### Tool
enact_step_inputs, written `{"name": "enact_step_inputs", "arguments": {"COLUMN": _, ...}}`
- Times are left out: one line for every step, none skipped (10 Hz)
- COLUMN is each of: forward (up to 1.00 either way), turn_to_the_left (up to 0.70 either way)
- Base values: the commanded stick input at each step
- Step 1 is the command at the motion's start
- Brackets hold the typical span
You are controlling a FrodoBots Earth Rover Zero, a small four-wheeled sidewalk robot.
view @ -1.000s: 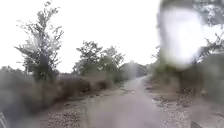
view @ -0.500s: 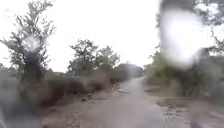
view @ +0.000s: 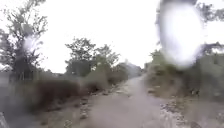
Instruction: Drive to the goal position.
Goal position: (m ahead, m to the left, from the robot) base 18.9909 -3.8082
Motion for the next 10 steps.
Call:
{"name": "enact_step_inputs", "arguments": {"forward": 0.7, "turn_to_the_left": 0.0}}
{"name": "enact_step_inputs", "arguments": {"forward": 0.7, "turn_to_the_left": 0.0}}
{"name": "enact_step_inputs", "arguments": {"forward": 0.7, "turn_to_the_left": 0.0}}
{"name": "enact_step_inputs", "arguments": {"forward": 0.7, "turn_to_the_left": 0.0}}
{"name": "enact_step_inputs", "arguments": {"forward": 0.7, "turn_to_the_left": 0.0}}
{"name": "enact_step_inputs", "arguments": {"forward": 0.7, "turn_to_the_left": 0.0}}
{"name": "enact_step_inputs", "arguments": {"forward": 0.7, "turn_to_the_left": 0.0}}
{"name": "enact_step_inputs", "arguments": {"forward": 0.7, "turn_to_the_left": 0.0}}
{"name": "enact_step_inputs", "arguments": {"forward": 0.7, "turn_to_the_left": 0.0}}
{"name": "enact_step_inputs", "arguments": {"forward": 0.7, "turn_to_the_left": 0.0}}
